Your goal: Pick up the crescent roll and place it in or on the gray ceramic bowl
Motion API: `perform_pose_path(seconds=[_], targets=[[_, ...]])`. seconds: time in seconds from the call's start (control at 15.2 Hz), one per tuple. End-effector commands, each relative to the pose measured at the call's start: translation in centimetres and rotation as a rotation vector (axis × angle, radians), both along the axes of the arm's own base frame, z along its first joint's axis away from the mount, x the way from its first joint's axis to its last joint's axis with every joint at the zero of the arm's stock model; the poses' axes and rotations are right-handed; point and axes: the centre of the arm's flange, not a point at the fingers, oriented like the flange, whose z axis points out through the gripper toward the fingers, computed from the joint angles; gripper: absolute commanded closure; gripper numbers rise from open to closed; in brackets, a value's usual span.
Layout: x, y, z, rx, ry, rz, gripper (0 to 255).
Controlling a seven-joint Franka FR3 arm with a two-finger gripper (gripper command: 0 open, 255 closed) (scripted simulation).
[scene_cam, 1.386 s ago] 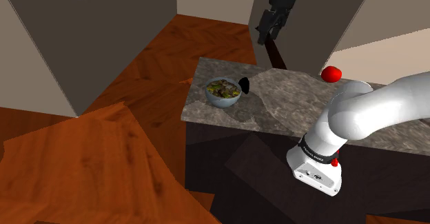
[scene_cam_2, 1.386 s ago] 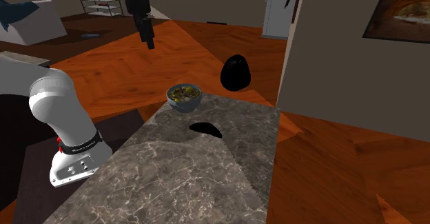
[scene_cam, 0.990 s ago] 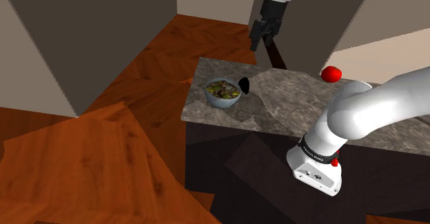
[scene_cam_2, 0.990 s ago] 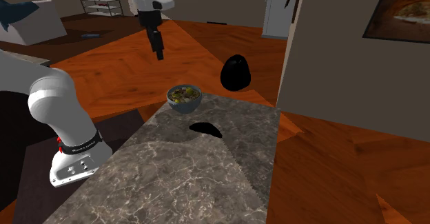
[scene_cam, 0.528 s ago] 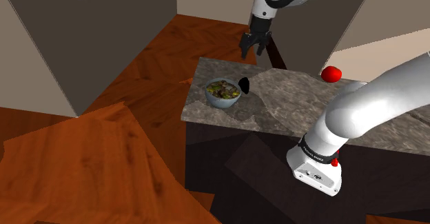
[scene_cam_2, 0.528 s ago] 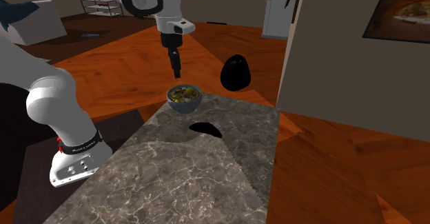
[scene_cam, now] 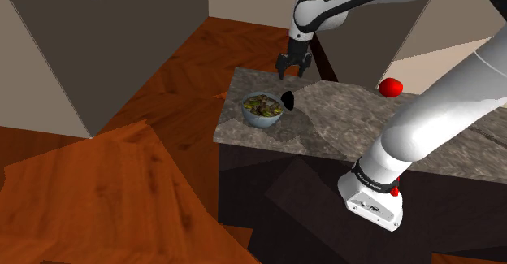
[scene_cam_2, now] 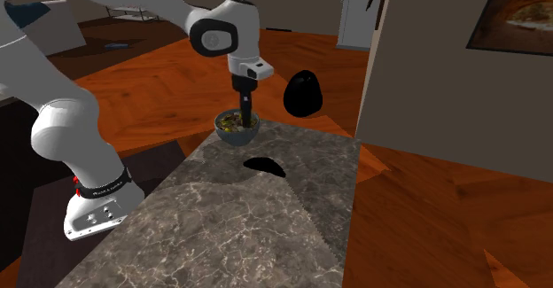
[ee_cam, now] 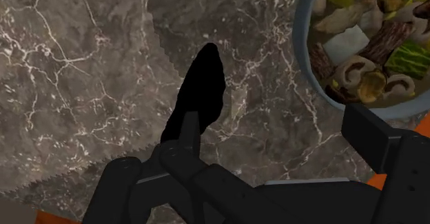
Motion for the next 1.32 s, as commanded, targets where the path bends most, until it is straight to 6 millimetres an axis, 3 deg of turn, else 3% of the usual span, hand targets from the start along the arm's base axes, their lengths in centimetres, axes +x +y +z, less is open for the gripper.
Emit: perform_pose_path(seconds=[0.0,0.59,1.06,1.25], targets=[[0.8,-1.6,-2.1,-0.001,0.008,-0.047,0],[3.3,-8.7,-11.0,-0.001,0.043,-0.243,0],[3.0,-8.5,-14.7,-0.001,0.043,-0.243,0],[3.0,-8.5,-15.0,-0.001,0.043,-0.243,0]])
